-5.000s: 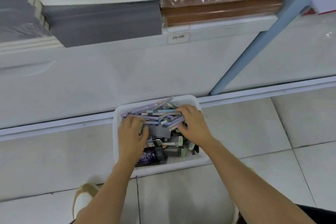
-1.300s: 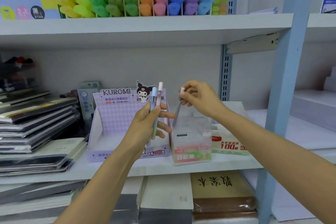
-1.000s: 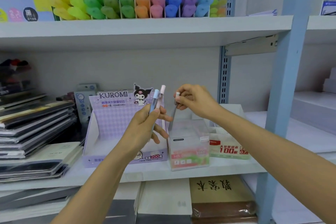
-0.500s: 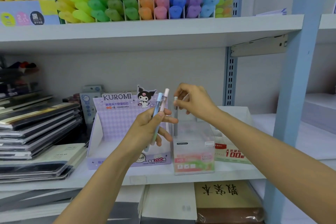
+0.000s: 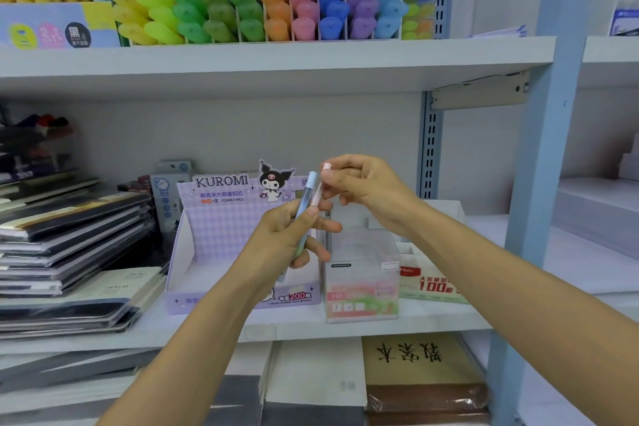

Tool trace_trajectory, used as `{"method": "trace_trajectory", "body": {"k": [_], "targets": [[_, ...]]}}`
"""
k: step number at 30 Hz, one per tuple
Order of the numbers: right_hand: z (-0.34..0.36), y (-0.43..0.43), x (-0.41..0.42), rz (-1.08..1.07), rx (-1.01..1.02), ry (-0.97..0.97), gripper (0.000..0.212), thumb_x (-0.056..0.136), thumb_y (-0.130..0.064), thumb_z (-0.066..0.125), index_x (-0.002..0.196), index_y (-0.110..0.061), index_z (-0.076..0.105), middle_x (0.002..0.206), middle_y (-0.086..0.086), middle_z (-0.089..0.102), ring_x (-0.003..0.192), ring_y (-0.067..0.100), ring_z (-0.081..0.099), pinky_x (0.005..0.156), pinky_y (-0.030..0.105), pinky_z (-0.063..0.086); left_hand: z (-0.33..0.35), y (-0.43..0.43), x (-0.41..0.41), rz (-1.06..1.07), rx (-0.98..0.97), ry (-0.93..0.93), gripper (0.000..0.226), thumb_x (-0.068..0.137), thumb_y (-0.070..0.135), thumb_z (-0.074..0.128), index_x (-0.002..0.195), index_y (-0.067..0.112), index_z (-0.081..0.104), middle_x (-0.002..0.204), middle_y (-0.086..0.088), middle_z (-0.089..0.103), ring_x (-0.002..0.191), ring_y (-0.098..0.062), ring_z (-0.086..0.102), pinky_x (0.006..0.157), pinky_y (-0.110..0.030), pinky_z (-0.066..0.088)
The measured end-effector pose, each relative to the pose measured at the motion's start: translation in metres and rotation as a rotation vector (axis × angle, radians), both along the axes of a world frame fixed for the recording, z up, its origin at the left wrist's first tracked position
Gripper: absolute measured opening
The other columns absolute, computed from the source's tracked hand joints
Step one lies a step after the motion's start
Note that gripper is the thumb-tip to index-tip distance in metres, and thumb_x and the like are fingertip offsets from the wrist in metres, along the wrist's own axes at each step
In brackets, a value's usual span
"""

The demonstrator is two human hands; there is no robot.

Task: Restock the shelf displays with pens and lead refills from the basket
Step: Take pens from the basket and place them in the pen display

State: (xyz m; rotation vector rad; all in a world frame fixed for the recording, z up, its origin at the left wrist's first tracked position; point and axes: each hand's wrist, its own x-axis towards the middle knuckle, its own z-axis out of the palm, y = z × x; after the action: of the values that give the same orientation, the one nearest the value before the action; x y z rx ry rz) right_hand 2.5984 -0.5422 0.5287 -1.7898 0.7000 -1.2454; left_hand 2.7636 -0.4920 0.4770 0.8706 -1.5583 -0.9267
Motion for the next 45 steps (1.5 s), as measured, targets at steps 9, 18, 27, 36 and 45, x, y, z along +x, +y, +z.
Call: {"method": "trace_trajectory", "body": {"k": [9,18,27,36,45], "targets": [[0.026,-0.008,-0.043,-0.235,-0.107,-0.122,0.013,0.093,-0.010,0.062,0.105,-0.006,0.066,0.085,0.007,0.072,0.074,0.013,0.070,0.064,0.019,0.053,0.005,0.006,0.010,0.200,0.047,0.139,0.030,0.104,0.034,0.037,0.112,0.021,0.063,0.069,-0.002,0.069,0.046,-0.014,0.055,0.038,-0.018,0.034],[-0.006,-0.028,-0.022,-0.449,-0.293,0.247,0.012,0.090,-0.006,0.064,0.101,-0.006,0.067,0.086,0.009,0.070,0.073,0.013,0.069,0.064,0.016,0.053,0.000,0.001,0.004,0.095,0.121,0.271,0.021,0.101,0.015,0.043,0.107,0.007,0.061,0.065,0.001,0.056,0.051,-0.011,0.048,0.043,-0.021,0.039],[-0.011,-0.034,-0.018,-0.383,-0.316,0.371,0.012,0.089,-0.005,0.065,0.101,-0.002,0.067,0.077,0.002,0.066,0.070,0.011,0.069,0.070,0.017,0.057,-0.008,-0.003,0.006,0.005,0.083,0.282,0.022,0.099,0.011,0.049,0.116,0.004,0.061,0.080,-0.003,0.070,0.067,-0.015,0.065,0.064,-0.026,0.056],[-0.016,-0.038,-0.013,-0.417,-0.374,0.437,0.023,0.083,-0.008,0.073,0.102,-0.010,0.061,0.078,0.006,0.070,0.071,0.016,0.069,0.073,0.030,0.058,-0.012,-0.009,0.008,0.006,0.085,0.264,0.024,0.096,0.012,0.054,0.117,0.001,0.059,0.085,-0.006,0.073,0.068,-0.017,0.066,0.066,-0.027,0.056],[-0.014,-0.031,-0.009,-0.521,-0.458,0.543,0.019,0.088,-0.023,0.070,0.103,-0.013,0.074,0.090,-0.003,0.064,0.083,0.013,0.059,0.076,0.026,0.047,-0.009,-0.002,0.007,0.059,0.066,0.250,0.019,0.092,0.012,0.061,0.110,0.008,0.062,0.087,-0.008,0.074,0.069,-0.018,0.068,0.066,-0.027,0.057]]}}
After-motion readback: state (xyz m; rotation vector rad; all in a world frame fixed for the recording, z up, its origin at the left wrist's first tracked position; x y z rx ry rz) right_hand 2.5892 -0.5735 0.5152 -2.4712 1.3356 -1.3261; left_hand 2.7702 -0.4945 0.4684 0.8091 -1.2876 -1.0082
